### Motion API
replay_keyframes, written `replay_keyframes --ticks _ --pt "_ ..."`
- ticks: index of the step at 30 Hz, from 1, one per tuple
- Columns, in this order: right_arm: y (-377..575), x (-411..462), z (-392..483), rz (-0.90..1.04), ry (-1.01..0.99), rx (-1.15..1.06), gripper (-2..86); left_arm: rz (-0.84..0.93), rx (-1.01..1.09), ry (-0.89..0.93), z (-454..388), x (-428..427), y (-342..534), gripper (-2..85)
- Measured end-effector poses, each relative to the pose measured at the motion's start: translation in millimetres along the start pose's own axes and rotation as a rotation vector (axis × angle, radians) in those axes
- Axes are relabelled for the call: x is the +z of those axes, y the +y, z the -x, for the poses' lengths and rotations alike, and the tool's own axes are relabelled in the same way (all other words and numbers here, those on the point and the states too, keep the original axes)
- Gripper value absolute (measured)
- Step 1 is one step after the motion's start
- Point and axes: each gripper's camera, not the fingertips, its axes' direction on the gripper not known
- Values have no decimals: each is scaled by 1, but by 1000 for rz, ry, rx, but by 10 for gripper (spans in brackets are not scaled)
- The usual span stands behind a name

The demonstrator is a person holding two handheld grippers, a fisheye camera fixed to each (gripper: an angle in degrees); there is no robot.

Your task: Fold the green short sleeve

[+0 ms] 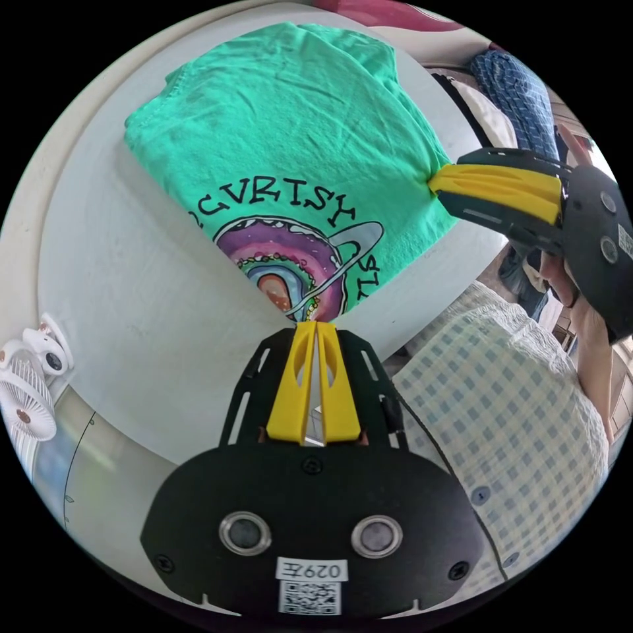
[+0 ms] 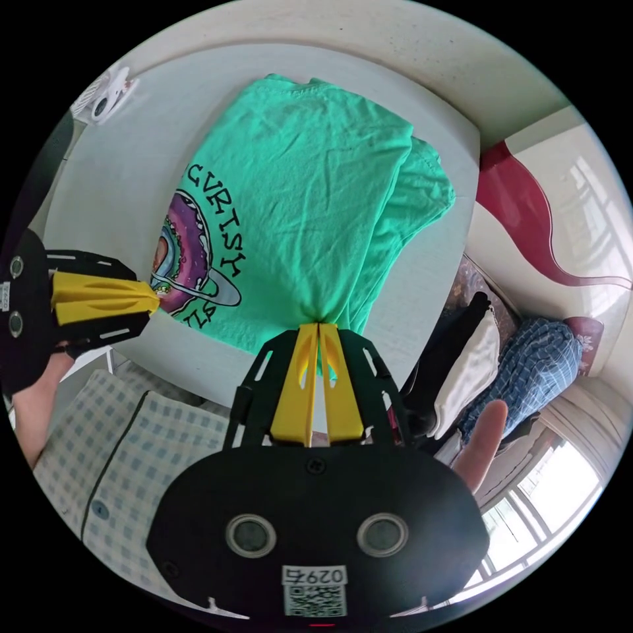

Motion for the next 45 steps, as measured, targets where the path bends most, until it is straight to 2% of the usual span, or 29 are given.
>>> replay_keyframes --ticks 11,14,16,20,21,24,29,31,33,38,45 --pt "4 1 -10 16 10 -56 -8 -68 21 61 40 -5 32 -9" --pt "6 1 -21 26 -16 -60 -9 -213 -75 240 79 -4 64 -9" --pt "11 1 -26 19 -4 -75 -9 -373 -202 413 118 -2 98 -7" --pt "19 2 -32 22 42 -91 -9 -501 -303 564 159 8 130 5" --pt "21 3 -35 27 54 -100 -9 -513 -315 601 167 12 133 40" --pt "32 2 -63 7 -29 -117 -8 -496 -325 671 180 22 132 113" --pt "55 11 -152 -25 -448 23 -7 -544 -325 746 191 27 136 120" --pt "75 -8 -179 -191 -585 13 -6 -541 -304 777 194 32 134 121" --pt "84 -19 -188 -274 -586 1 -6 -549 -282 783 194 35 131 118" --pt "88 17 -197 -92 -502 -43 -5 -556 -230 814 191 40 118 107" --pt "168 51 -252 -100 -650 133 -5 -503 -184 925 179 62 110 90"
